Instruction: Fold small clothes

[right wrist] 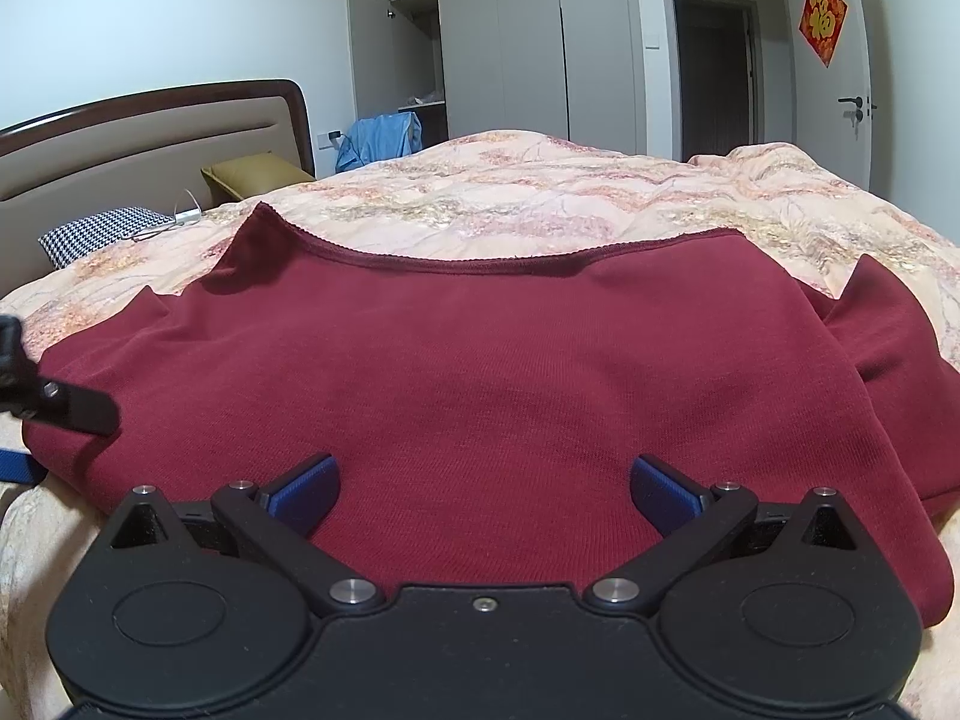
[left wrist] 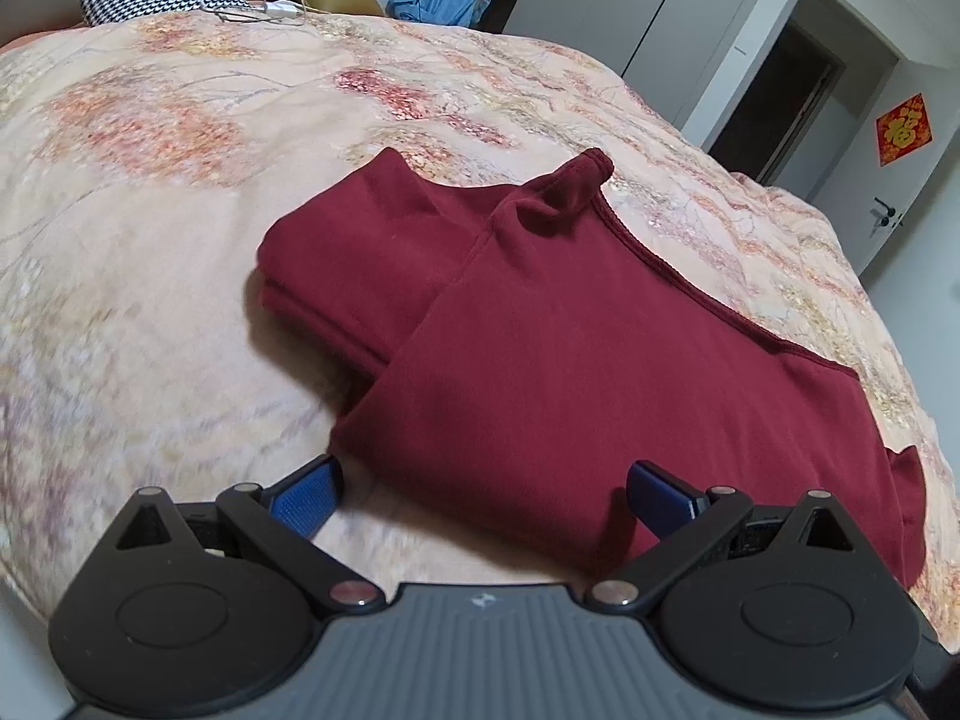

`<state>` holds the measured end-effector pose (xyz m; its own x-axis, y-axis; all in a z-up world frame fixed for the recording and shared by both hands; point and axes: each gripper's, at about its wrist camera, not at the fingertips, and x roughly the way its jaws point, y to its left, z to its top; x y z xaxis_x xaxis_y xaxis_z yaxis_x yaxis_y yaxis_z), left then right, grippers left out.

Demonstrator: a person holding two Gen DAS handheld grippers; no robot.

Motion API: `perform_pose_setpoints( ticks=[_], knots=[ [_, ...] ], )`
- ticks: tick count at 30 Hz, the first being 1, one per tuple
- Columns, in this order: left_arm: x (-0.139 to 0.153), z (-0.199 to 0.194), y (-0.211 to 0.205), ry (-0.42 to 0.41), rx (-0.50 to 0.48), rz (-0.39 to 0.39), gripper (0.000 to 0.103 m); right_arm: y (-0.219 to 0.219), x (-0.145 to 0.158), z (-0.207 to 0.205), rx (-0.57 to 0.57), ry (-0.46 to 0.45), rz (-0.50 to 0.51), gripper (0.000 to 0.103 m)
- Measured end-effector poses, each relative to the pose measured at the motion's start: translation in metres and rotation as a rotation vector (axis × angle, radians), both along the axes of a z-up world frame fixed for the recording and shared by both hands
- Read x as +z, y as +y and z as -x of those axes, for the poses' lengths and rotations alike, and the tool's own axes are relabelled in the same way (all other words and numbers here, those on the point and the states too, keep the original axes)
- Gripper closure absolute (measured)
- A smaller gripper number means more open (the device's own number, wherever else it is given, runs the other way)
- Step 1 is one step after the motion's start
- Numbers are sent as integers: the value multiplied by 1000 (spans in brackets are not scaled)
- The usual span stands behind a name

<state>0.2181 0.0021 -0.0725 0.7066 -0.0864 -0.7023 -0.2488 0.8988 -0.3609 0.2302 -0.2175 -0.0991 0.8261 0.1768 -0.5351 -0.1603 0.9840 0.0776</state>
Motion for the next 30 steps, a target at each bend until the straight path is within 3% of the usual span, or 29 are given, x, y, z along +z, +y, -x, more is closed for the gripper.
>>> perform_pose_setpoints(
  ticks=[5, 9, 16, 20, 23, 26, 30],
  knots=[
    [-4, 24, -2, -53, 6, 48, 0, 0, -1, 1, -1, -7, -1, 0],
    [-4, 19, 8, -87, 41, 124, 1, 0, -1, 2, -1, -9, -1, 0],
    [-11, -13, 24, -144, 115, 153, 23, 0, -1, 2, -1, -9, -1, 0],
    [-15, -22, 29, -154, 164, 130, 51, 0, 1, 1, 1, 0, -1, 0],
    [-13, -23, 32, -162, 173, 139, 66, -1, 7, -2, 12, 21, 4, 0],
    [-3, -25, 24, -184, 143, 80, 75, -6, 17, -2, 5, 21, -7, 0],
    [20, -32, 4, -239, 67, -47, 79, -23, 34, 7, -19, -21, -5, 0]
  ],
)
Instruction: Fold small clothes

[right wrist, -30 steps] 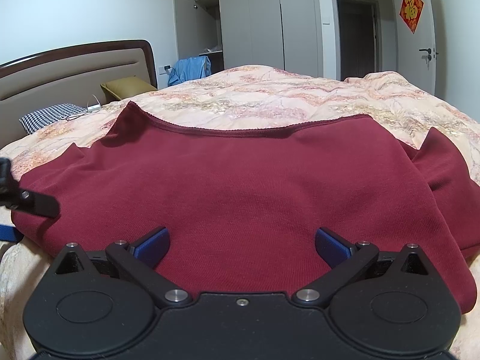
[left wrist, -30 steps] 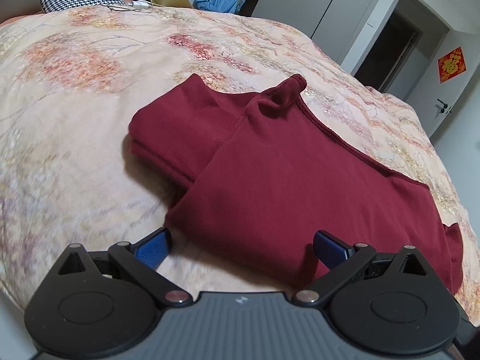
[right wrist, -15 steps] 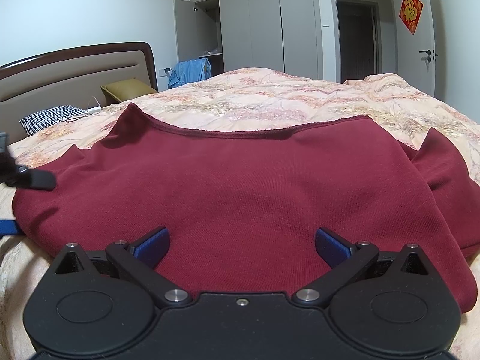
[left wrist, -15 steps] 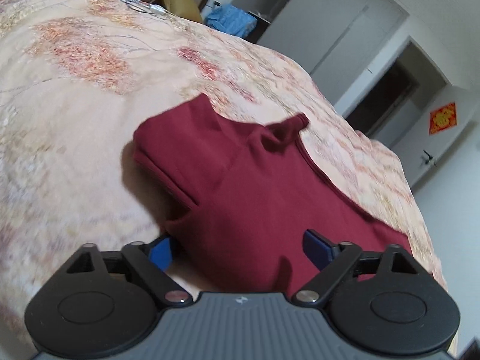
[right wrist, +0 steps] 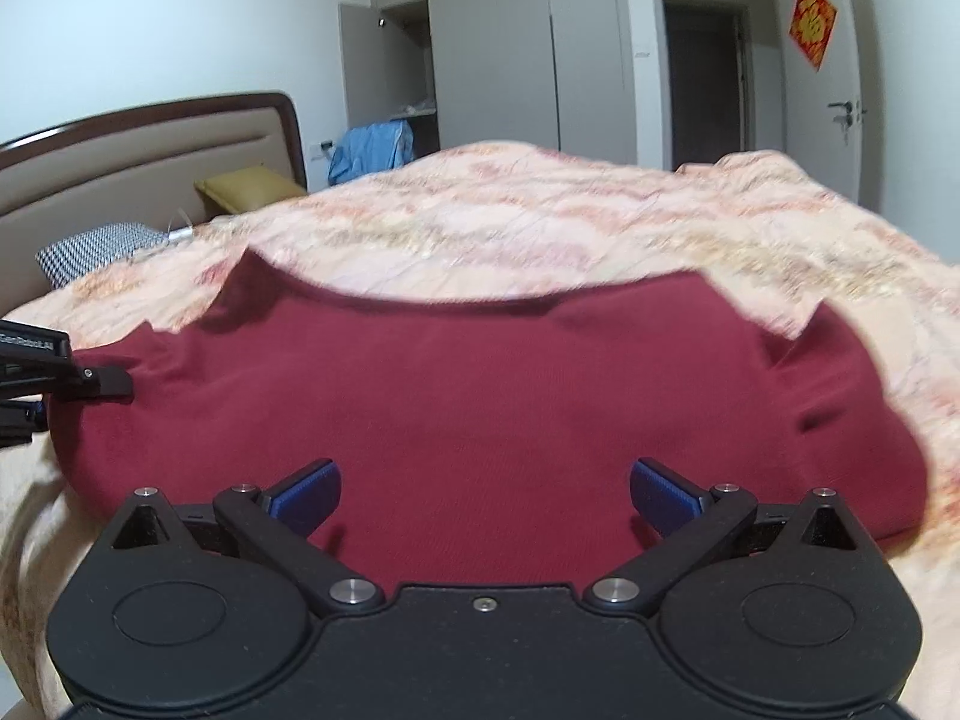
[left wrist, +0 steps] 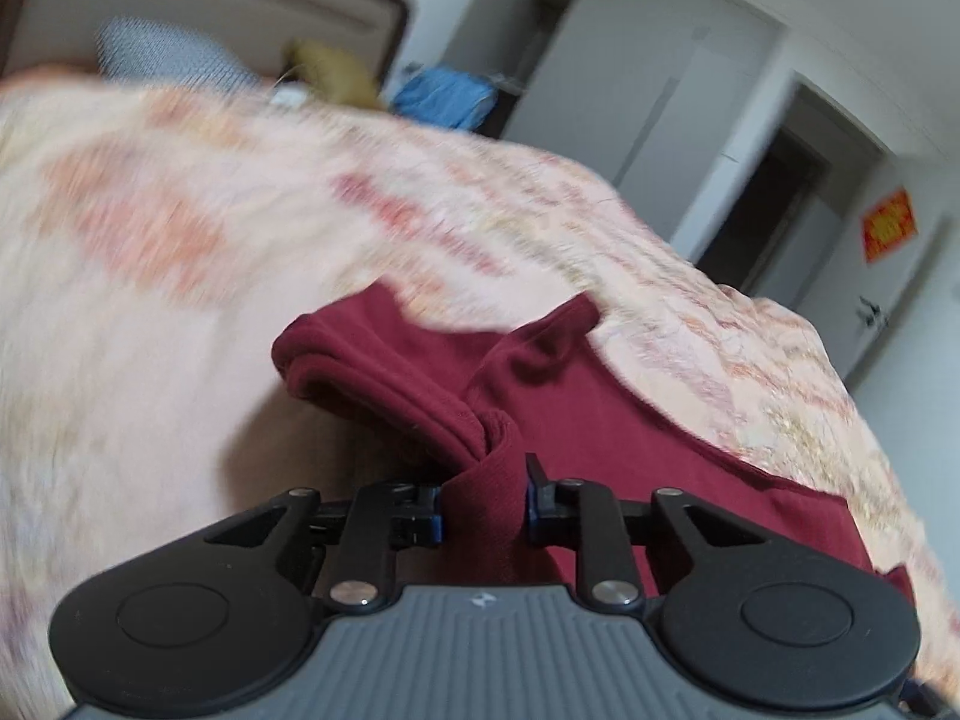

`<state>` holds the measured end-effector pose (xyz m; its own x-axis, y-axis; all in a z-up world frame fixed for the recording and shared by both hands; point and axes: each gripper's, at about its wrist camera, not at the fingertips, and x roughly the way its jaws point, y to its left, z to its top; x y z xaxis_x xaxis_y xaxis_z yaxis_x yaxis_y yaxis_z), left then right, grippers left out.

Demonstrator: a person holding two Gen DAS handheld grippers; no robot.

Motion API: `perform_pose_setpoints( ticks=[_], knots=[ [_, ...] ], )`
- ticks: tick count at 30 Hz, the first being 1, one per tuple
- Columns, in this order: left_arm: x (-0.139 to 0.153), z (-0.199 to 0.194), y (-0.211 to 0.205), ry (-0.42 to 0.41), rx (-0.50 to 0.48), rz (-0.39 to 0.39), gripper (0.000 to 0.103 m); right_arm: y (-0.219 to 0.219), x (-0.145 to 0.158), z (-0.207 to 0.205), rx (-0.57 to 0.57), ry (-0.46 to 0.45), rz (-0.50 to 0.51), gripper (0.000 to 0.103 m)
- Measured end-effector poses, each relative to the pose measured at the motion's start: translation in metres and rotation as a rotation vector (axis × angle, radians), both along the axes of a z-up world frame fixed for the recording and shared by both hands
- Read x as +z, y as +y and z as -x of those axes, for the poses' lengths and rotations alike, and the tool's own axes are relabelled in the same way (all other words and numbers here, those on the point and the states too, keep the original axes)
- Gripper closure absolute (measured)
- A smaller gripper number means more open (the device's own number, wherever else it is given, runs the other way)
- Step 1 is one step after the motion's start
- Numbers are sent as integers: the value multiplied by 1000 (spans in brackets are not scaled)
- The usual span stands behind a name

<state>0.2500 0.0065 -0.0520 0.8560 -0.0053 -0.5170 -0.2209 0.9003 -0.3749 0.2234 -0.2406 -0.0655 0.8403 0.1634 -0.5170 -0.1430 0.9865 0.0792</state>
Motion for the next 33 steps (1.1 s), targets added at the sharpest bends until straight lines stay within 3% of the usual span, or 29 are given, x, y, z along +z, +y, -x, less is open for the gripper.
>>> perform_pose_setpoints(
  ticks=[6, 10, 14, 19, 22, 27, 30, 32, 33],
  knots=[
    [51, -15, -68, -130, -220, -235, 81, -46, 23, 25, -60, -45, 1, 0],
    [74, -16, -132, -191, -425, -312, 81, -79, 32, 47, -122, -59, 27, 0],
    [75, -11, -201, -220, -640, -380, 82, -111, 32, 69, -193, -42, 59, 0],
    [52, -9, -266, -138, -856, -409, 81, -150, 21, 93, -296, 18, 67, 0],
    [38, -3, -281, -84, -888, -426, 80, -167, 16, 106, -349, 42, 64, 0],
    [26, -12, -272, -46, -883, -369, 78, -185, 9, 114, -394, 62, 43, 0],
    [25, -11, -263, -41, -890, -311, 62, -191, 6, 113, -409, 72, 26, 0],
    [28, -12, -259, -38, -901, -267, 45, -192, 7, 112, -413, 69, 20, 0],
    [29, -11, -258, -36, -908, -254, 44, -192, 7, 110, -414, 67, 17, 0]
  ],
)
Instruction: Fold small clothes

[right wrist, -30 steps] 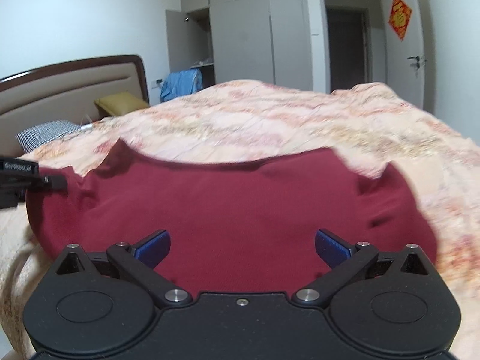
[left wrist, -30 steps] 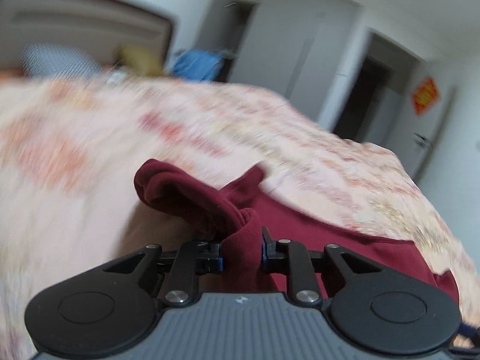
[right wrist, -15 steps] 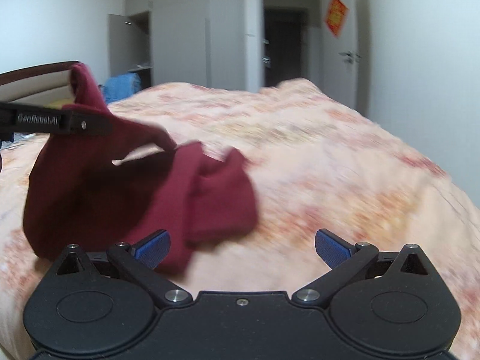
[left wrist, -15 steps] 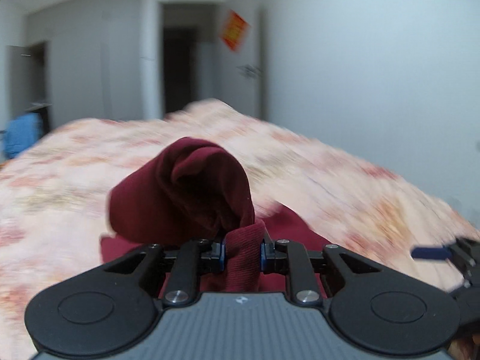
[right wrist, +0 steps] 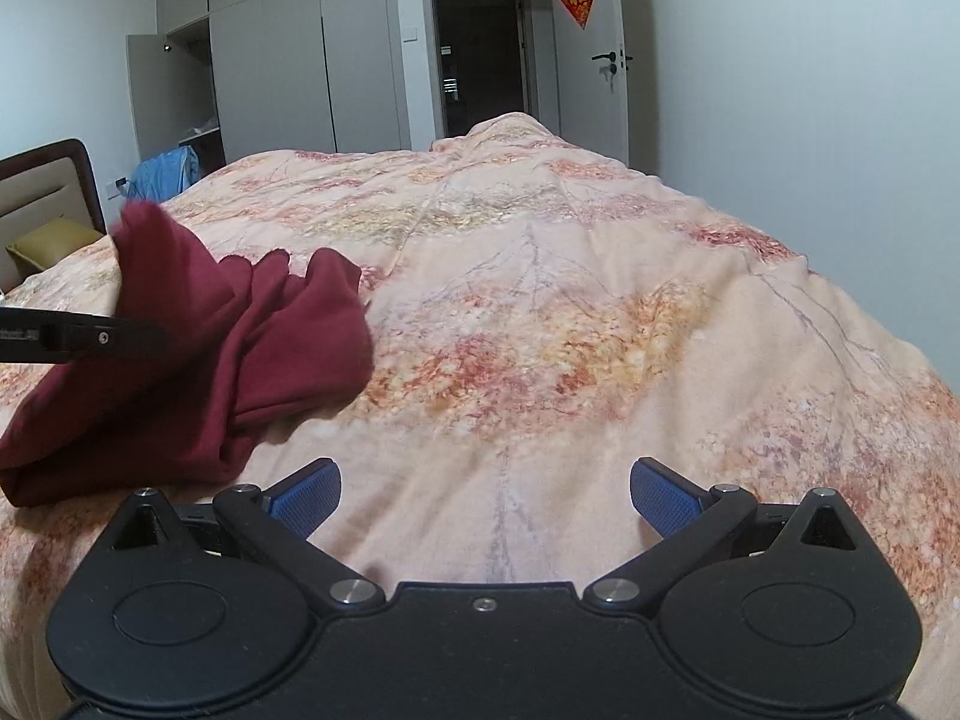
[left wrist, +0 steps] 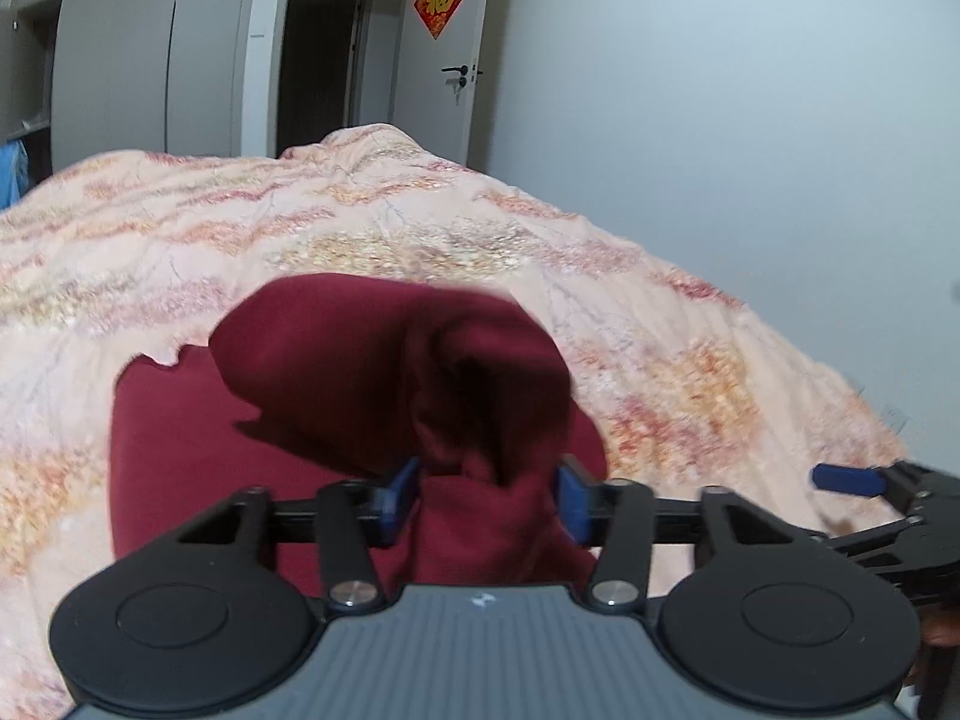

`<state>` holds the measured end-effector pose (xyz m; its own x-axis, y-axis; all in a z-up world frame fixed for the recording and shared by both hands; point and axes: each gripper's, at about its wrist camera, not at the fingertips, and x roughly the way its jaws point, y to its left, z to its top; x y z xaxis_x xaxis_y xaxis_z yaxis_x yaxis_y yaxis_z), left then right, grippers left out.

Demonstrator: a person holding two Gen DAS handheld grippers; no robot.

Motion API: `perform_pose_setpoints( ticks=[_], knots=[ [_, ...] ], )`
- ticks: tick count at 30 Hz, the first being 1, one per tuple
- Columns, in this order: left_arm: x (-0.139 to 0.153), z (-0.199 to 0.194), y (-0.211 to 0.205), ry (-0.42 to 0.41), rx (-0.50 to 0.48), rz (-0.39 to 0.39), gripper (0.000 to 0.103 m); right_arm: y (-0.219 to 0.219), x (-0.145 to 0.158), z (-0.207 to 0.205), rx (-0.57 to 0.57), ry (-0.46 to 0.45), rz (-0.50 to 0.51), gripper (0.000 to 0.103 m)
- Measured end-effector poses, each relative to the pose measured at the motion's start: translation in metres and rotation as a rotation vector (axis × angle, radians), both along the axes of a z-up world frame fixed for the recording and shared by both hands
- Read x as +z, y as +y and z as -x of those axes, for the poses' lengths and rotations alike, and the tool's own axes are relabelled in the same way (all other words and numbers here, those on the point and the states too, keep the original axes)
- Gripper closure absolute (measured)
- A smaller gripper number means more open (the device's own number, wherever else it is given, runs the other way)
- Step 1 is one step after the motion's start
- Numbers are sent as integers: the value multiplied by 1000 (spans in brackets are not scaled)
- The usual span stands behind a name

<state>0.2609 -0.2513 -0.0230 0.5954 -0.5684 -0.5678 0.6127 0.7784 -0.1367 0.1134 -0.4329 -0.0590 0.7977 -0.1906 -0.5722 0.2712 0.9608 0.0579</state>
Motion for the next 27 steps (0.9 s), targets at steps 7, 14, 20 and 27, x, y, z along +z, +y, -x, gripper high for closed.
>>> perform_pose_setpoints(
  ticks=[7, 14, 20, 27],
  knots=[
    [8, 13, 29, 41, 57, 77, 15, 0, 9, -9, 15, -37, -21, 0],
    [20, 15, 87, 47, 270, 128, 2, 4, 31, -31, 89, -145, -136, 1],
    [12, 2, 121, 99, 448, 77, 0, 17, 42, -71, 192, -180, -253, 1],
    [-6, -1, 135, 182, 497, 62, 0, 26, 32, -120, 166, -95, -320, 18]
  ],
)
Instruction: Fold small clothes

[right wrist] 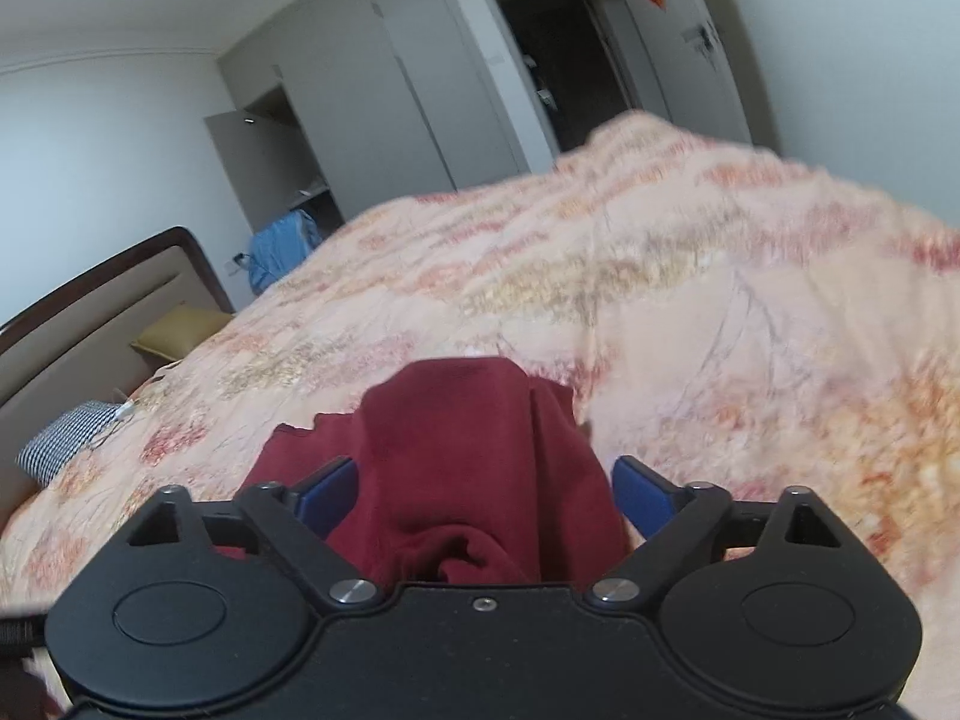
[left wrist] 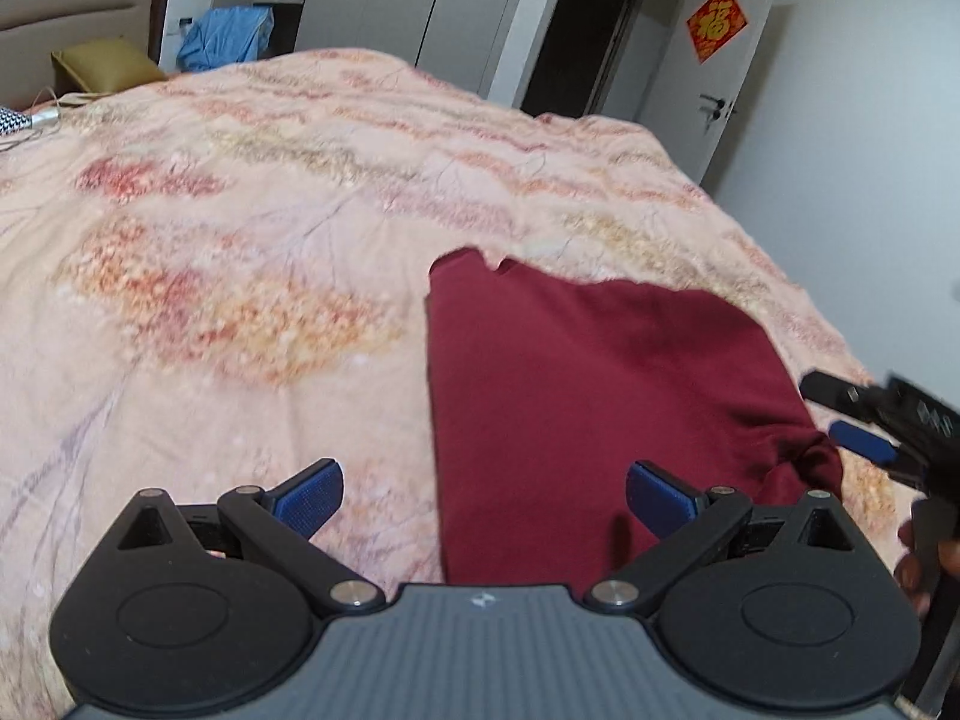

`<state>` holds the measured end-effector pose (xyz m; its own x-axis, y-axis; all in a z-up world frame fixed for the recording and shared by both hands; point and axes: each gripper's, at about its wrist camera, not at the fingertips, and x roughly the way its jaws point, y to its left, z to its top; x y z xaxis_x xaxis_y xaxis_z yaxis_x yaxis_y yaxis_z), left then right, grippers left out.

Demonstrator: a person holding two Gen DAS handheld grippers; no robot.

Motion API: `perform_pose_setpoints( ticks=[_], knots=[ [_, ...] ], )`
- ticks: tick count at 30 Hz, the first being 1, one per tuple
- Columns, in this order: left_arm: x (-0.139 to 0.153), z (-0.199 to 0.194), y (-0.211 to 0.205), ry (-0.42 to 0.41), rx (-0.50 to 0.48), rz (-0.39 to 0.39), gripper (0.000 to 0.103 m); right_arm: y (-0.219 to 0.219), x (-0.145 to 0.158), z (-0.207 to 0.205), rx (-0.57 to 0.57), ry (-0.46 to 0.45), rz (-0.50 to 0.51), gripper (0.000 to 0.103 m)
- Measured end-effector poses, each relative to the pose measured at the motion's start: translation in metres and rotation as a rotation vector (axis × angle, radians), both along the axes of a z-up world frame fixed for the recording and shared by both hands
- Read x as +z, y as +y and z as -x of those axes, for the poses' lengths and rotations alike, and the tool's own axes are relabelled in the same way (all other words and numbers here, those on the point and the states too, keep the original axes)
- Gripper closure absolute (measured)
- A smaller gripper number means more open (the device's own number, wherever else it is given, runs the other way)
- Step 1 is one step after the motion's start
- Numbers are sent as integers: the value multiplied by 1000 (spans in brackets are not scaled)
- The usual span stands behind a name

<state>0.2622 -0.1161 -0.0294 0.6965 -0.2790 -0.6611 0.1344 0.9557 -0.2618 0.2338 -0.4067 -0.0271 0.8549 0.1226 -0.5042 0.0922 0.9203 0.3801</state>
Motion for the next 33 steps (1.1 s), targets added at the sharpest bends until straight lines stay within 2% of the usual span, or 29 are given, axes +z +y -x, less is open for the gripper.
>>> perform_pose_setpoints(
  ticks=[1, 4, 6, 7, 9, 12, 15, 19, 22, 24, 28, 30, 33],
  knots=[
    [-2, -1, 0, 8, -2, -4, 0, -1, -3, -5, -12, 21, -19, 21],
    [-8, 2, -2, 26, -7, -6, 0, -3, -11, -13, -20, 58, -62, 39],
    [-10, 3, -4, 34, -7, -5, 0, 0, -13, -16, -15, 73, -37, 67],
    [-10, 3, -4, 35, -8, -3, 0, 1, -13, -16, -14, 76, -19, 73],
    [-10, 2, -5, 36, -11, -1, 0, 1, -11, -15, -7, 65, -1, 93],
    [-9, 3, -8, 33, -21, 2, 0, -1, -3, -9, -1, 21, 39, 96],
    [-13, 2, -12, 44, -36, 2, 0, -5, -4, -8, -10, 25, 72, 97],
    [-17, 1, -15, 68, -46, 1, 0, -12, -20, -10, -36, 65, 61, 96],
    [-20, 2, -16, 78, -49, -4, 0, -14, -26, -6, -46, 73, 47, 92],
    [-21, 2, -16, 85, -46, -4, 0, -14, -25, -3, -57, 74, 53, 79],
    [-21, 2, -16, 89, -43, -5, 0, -17, -22, 4, -69, 70, 39, 63],
    [-22, 2, -16, 91, -42, -4, 0, -19, -20, 8, -69, 72, 27, 45],
    [-22, 2, -16, 93, -41, -5, 0, -19, -21, 12, -56, 76, 18, 38]
  ],
)
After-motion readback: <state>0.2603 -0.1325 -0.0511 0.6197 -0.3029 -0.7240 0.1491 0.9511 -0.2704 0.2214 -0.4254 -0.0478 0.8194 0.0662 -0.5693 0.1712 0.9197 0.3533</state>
